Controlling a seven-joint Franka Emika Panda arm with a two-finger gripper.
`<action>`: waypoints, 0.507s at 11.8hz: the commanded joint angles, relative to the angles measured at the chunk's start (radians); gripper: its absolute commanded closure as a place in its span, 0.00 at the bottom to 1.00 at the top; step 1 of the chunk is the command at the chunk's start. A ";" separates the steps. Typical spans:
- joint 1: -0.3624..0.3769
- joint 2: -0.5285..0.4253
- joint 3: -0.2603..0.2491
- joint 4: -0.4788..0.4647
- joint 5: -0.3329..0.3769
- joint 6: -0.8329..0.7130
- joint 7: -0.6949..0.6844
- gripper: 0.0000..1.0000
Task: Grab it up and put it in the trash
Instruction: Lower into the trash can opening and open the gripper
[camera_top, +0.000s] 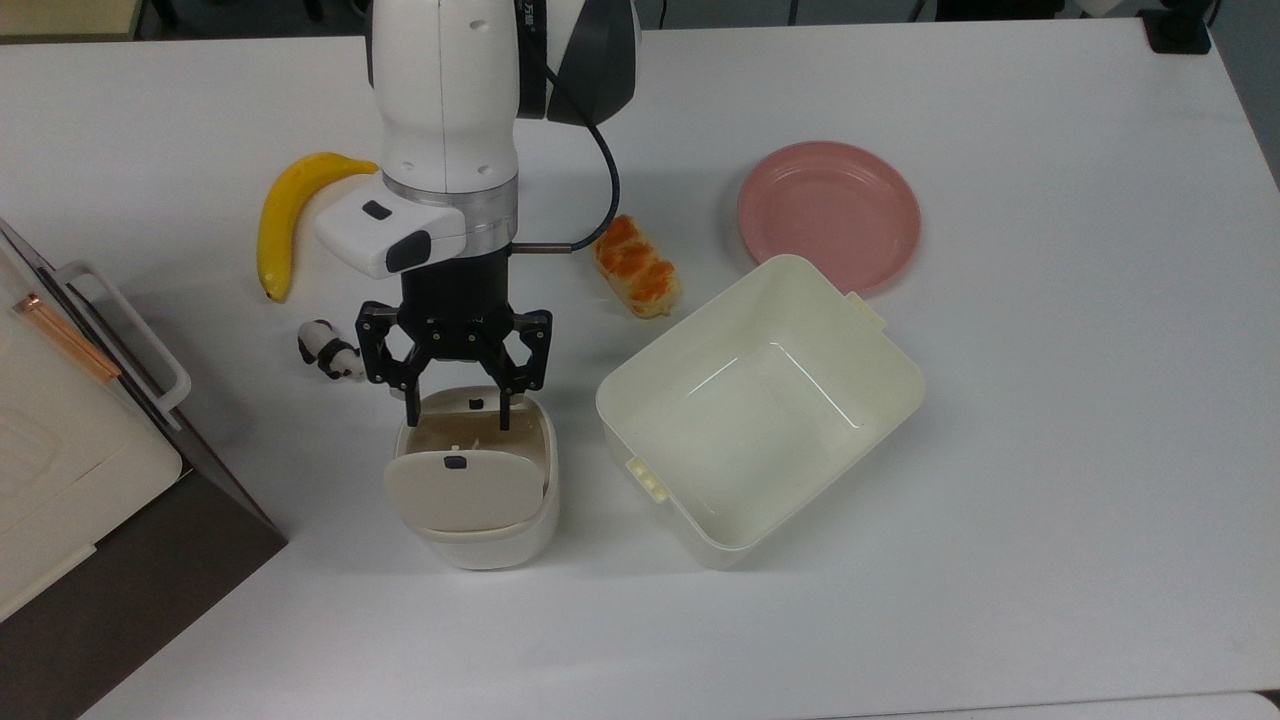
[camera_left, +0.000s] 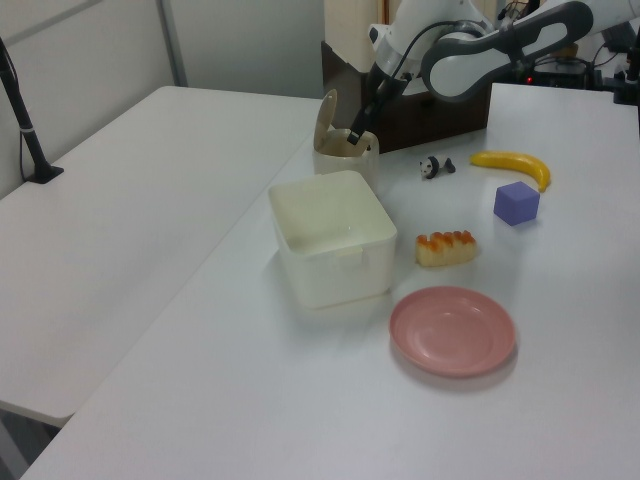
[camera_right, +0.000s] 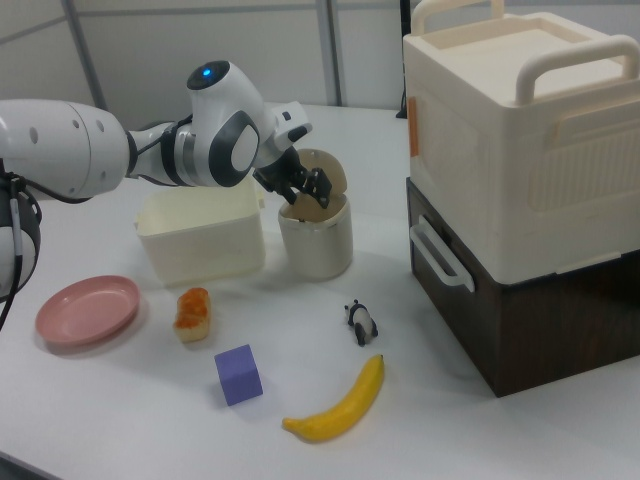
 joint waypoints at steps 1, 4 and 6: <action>0.008 -0.020 -0.003 0.003 0.002 0.008 0.021 0.13; 0.009 -0.069 0.001 -0.010 0.004 -0.140 -0.011 0.13; 0.011 -0.127 0.015 -0.015 0.016 -0.383 -0.092 0.09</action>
